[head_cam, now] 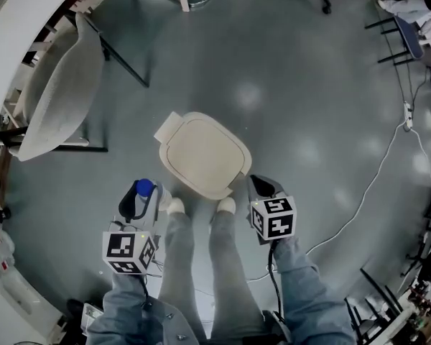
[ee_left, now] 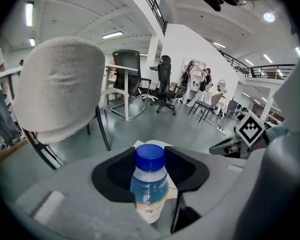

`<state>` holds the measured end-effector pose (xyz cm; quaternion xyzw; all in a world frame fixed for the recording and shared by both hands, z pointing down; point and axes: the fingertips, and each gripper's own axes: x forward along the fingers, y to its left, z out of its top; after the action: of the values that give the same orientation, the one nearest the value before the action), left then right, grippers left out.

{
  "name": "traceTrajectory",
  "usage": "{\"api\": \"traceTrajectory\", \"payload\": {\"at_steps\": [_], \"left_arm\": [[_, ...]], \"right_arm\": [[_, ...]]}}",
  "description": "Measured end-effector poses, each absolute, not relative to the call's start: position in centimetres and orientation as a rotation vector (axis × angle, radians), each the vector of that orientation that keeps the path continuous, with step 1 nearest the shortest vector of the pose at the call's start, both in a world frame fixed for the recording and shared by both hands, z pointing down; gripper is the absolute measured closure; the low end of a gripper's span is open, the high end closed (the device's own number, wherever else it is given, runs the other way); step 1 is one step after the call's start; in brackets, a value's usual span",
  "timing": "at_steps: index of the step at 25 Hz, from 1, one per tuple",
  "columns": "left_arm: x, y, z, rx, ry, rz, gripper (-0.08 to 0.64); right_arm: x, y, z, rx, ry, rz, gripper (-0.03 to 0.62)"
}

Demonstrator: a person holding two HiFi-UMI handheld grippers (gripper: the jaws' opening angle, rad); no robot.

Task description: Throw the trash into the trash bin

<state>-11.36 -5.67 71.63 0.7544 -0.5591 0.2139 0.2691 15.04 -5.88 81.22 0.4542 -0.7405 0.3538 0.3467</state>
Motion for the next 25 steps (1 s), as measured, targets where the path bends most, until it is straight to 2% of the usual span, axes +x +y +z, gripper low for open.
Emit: {"api": "traceTrajectory", "payload": {"at_steps": [10,25], "left_arm": [[-13.0,-4.9,74.2,2.009,-1.488,0.648,0.367],[-13.5,-6.0,74.0,2.025,-1.492,0.669,0.368]], "right_arm": [[15.1,-3.4,88.2,1.096,-1.85,0.979,0.589],[14.2,-2.0,91.6,1.013,-1.819,1.021,0.589]]}}
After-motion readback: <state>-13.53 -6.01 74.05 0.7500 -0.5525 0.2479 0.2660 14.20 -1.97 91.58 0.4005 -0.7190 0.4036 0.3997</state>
